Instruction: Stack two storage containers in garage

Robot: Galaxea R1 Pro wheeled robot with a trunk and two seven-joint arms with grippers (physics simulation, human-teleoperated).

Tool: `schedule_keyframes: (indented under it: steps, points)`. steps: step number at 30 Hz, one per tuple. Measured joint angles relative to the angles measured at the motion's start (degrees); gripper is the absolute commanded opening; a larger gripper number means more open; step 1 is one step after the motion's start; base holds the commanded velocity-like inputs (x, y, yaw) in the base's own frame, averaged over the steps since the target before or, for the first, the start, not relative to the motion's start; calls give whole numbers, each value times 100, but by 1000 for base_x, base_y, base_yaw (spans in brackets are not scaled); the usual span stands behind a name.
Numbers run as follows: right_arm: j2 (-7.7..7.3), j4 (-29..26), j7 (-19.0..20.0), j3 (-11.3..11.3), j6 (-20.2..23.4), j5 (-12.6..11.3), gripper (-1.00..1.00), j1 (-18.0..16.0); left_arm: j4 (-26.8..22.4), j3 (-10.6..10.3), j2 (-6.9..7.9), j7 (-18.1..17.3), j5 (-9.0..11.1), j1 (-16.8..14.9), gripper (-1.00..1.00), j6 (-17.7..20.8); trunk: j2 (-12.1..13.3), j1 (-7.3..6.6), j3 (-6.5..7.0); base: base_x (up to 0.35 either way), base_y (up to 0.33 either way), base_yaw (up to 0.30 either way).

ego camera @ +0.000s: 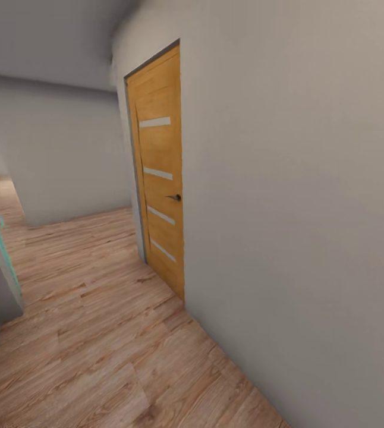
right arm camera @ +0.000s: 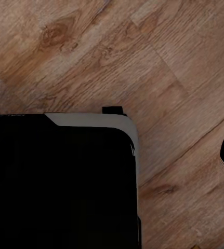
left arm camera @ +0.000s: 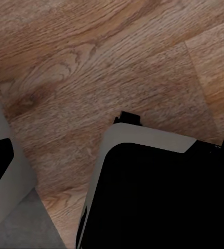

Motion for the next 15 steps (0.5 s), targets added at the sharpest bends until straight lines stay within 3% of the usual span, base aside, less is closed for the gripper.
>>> schedule_keyframes:
  steps: [15]
  points:
    - [0, 0, 0, 0, 0, 0, 100, 0, 0, 0, 0, 0, 0, 0, 100, 0, 0, 0, 0, 157, 0, 267]
